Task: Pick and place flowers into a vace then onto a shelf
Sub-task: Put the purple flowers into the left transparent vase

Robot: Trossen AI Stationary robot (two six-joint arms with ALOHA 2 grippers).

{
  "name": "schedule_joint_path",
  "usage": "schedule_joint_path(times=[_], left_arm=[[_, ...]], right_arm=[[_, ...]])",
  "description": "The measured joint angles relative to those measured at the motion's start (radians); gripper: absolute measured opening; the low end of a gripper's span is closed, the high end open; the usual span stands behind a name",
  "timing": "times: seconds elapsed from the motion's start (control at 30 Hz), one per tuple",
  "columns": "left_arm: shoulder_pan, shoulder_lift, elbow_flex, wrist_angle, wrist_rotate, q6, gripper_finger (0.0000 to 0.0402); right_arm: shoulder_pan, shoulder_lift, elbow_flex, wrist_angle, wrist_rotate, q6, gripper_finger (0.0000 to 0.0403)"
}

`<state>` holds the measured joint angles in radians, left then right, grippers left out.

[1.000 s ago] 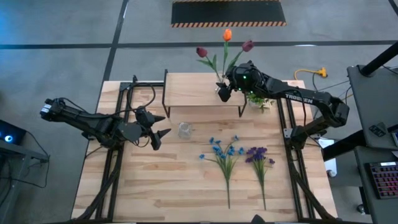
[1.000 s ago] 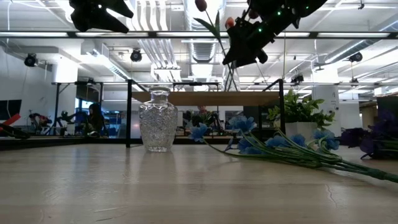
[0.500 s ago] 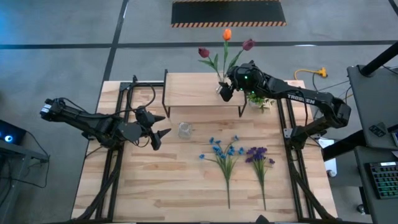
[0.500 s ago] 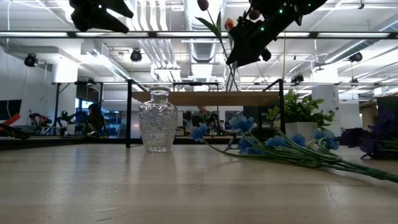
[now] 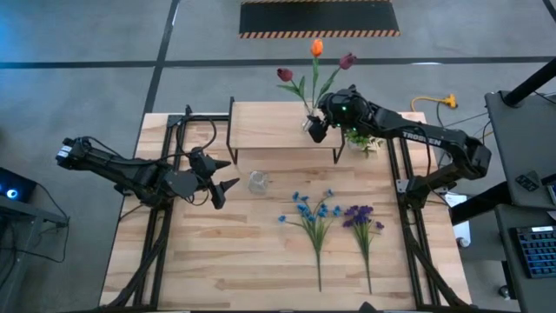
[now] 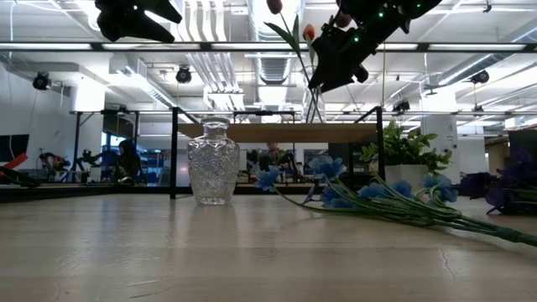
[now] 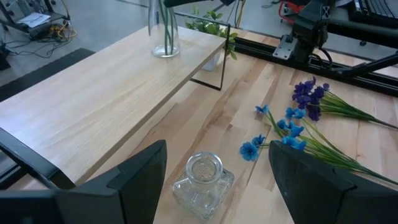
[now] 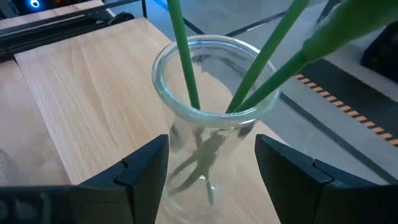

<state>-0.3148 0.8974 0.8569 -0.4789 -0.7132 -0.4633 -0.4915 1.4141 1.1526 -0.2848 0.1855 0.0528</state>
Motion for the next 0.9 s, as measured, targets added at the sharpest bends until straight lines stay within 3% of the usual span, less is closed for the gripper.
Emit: schedule_joint_path(times=[0.53, 0.9], left_arm=[[0.000, 0.000, 0.000, 0.000, 0.001, 0.000, 0.0267], [0.000, 0.000, 0.000, -0.001, 0.002, 0.000, 0.0267]], right_arm=[[0.020, -0.135, -0.001, -0.222, -0.046, 0.034, 0.0231], [0.176, -0.348, -0.001, -0.530, -0.093, 0.158, 0.0231]])
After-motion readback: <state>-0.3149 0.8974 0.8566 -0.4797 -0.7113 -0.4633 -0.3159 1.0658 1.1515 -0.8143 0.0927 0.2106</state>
